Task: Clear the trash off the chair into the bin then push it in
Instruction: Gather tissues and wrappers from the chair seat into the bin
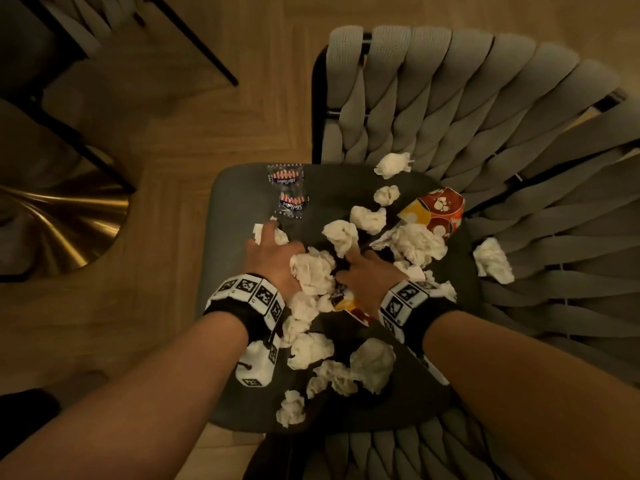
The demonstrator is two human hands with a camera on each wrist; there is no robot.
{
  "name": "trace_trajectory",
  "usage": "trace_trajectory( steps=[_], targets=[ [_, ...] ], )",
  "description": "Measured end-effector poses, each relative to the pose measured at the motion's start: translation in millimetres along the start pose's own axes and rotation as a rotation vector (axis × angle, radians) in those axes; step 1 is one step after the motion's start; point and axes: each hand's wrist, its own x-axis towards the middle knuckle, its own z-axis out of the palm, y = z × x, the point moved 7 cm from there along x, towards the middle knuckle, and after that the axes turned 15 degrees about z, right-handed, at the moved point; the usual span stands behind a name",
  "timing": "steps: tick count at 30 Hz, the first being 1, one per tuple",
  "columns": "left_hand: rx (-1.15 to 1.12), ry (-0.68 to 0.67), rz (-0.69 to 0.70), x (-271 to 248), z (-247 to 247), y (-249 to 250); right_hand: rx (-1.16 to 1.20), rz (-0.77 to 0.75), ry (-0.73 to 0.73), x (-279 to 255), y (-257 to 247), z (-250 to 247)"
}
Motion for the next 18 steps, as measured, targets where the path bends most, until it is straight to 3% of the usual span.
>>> trace_trajectory(
  steps=[7,11,14,18],
  targets=[
    [-0.120,0.137,0.009,0,-8,-8,0.260,0.029,0.027,-41,21,-9],
    [-0.186,0.191,0.001,-6,-16,-8,0.537,0.233,0.096,-66,61,-5],
    [-0.178,0.204,0.011,-11,-23,-4,0.500,0.409,-0.017,-58,85,19],
    [-0.166,0.243,0.033,-22,-35,1,0.382,0.425,-0.131,-34,77,32]
  ],
)
